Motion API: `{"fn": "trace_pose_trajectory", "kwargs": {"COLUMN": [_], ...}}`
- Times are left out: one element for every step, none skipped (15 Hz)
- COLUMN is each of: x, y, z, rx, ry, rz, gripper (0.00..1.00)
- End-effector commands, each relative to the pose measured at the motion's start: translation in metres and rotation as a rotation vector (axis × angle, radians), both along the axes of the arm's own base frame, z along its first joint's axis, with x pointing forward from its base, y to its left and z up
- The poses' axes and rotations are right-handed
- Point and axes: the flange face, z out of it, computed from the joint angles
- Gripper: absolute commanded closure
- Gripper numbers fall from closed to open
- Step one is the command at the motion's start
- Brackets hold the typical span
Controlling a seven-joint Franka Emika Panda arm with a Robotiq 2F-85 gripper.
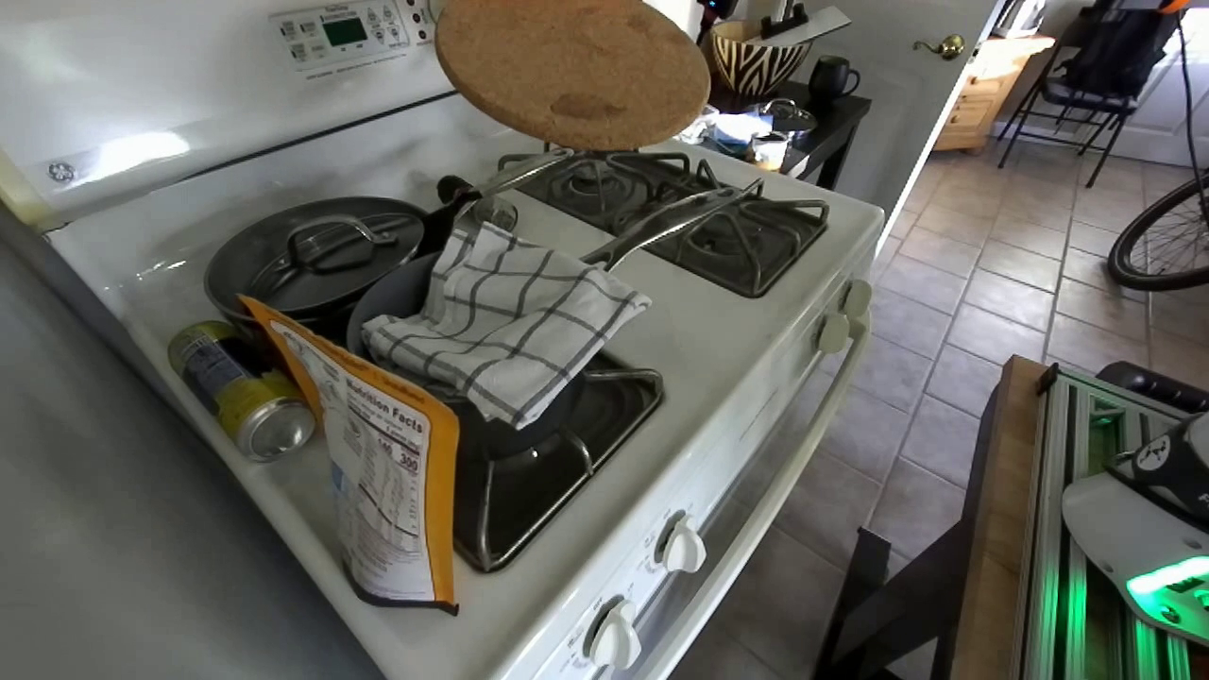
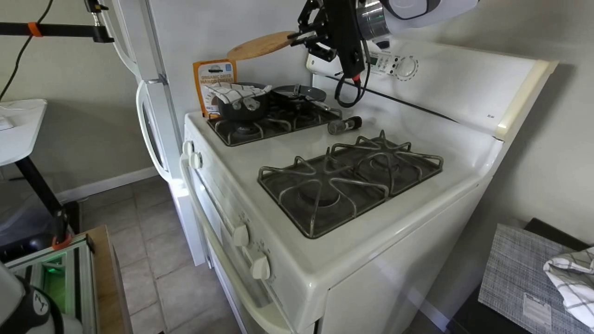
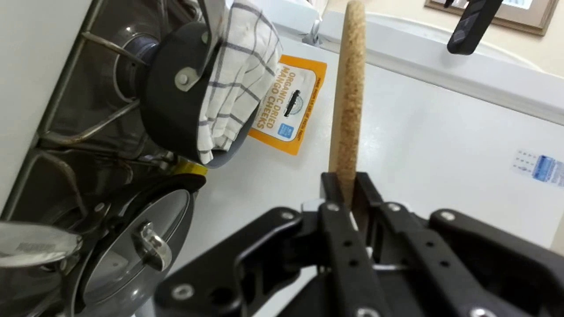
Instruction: Place the wooden mat on the pot
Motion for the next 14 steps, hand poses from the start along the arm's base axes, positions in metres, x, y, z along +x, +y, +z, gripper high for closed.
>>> {"fn": "trace_pose_trajectory", "kwargs": {"x": [0.005, 0.006, 0.005, 0.006, 0.006, 0.006, 0.006, 0.007, 0.009, 0.010, 0.013, 0.015, 0.019, 0.022], "y": [0.032, 0.040, 0.045, 0.037, 0.043, 0.046, 0.047, 0.047, 0.048, 0.051, 0.054, 0.056, 0.059, 0.063], "z": [-0.018, -0.025, -0.029, -0.021, -0.027, -0.030, -0.031, -0.030, -0.031, -0.033, -0.034, -0.036, -0.038, -0.040], "rx": [0.013, 0.009, 0.000, -0.007, -0.008, -0.008, -0.008, -0.021, -0.034, -0.050, -0.084, -0.101, -0.139, -0.155], "ry": [0.097, 0.114, 0.121, 0.084, 0.096, 0.104, 0.107, 0.129, 0.151, 0.185, 0.211, 0.236, 0.253, 0.267], "rz": [-0.023, -0.032, -0.021, 0.002, 0.007, 0.011, 0.011, -0.013, -0.026, -0.023, -0.058, -0.072, -0.121, -0.138], "gripper": [0.98, 0.98, 0.98, 0.93, 0.93, 0.93, 0.93, 0.98, 0.98, 0.98, 0.98, 0.98, 0.98, 0.98]}}
